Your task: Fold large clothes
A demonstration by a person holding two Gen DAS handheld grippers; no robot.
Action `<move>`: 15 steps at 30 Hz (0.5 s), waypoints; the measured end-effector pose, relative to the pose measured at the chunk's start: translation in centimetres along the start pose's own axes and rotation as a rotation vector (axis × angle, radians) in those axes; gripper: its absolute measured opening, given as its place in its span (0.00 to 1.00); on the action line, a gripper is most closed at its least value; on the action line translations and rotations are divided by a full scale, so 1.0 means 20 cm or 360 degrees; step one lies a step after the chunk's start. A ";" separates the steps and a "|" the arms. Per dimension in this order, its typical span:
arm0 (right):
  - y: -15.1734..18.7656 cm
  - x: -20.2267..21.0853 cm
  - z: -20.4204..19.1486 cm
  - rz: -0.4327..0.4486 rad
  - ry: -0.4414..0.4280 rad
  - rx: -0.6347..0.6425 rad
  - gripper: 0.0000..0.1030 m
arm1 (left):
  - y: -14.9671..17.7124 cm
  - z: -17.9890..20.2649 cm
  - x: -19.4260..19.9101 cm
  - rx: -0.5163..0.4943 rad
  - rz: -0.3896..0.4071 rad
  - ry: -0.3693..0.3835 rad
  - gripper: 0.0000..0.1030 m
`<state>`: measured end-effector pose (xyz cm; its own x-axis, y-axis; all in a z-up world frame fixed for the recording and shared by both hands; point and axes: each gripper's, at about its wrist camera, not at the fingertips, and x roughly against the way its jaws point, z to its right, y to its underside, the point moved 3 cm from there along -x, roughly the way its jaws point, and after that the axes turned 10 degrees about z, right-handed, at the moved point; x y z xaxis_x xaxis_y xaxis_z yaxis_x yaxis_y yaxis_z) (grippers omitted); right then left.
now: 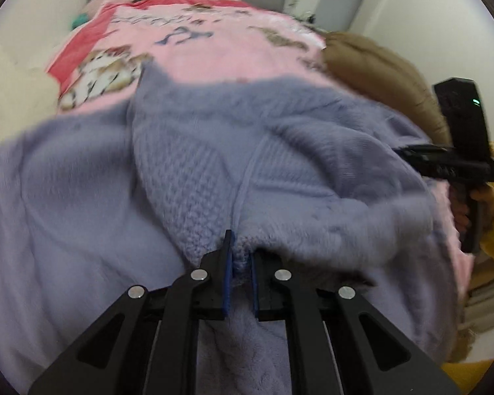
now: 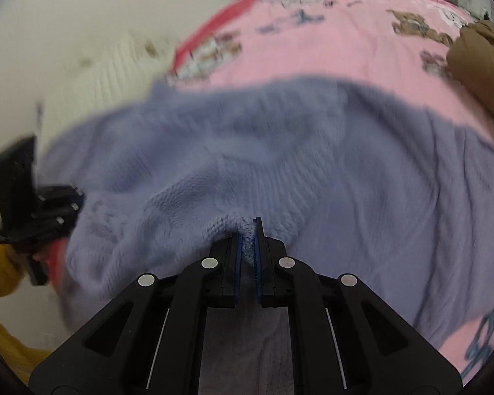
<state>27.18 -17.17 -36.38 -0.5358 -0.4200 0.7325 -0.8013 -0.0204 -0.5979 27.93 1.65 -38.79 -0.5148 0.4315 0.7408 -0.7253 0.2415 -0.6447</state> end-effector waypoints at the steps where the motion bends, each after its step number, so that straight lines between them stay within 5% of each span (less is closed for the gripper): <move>1: 0.05 -0.03 -0.01 -0.0006 0.0046 0.0032 0.06 | 0.02 -0.01 -0.02 0.0070 0.0037 -0.0018 0.09; 6: 0.09 -0.07 -0.03 0.0033 0.0142 0.0037 0.11 | 0.04 -0.01 -0.04 0.0179 0.0112 -0.0066 0.15; 9: 0.08 0.00 -0.04 0.0036 0.0134 0.0003 0.20 | 0.03 0.00 0.04 0.0129 0.0085 -0.0029 0.32; 11: 0.07 0.10 -0.05 0.0056 0.0136 0.0024 0.38 | 0.04 0.01 0.11 0.0082 0.0052 -0.0044 0.57; 12: 0.08 0.16 -0.05 0.0074 0.0161 0.0027 0.58 | 0.05 0.00 0.14 0.0063 0.0030 -0.0052 0.66; 13: 0.08 0.21 -0.05 0.0091 0.0154 0.0014 0.60 | 0.07 0.00 0.19 0.0065 0.0005 -0.0047 0.75; 15: 0.09 0.30 -0.03 0.0088 0.0126 -0.0038 0.58 | 0.11 -0.01 0.26 0.0119 -0.0042 -0.0017 0.76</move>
<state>22.33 -19.07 -32.94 -0.5979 -0.3469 0.7226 -0.7756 0.0232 -0.6307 23.84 4.56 -36.41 -0.4995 0.4166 0.7596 -0.7707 0.1868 -0.6092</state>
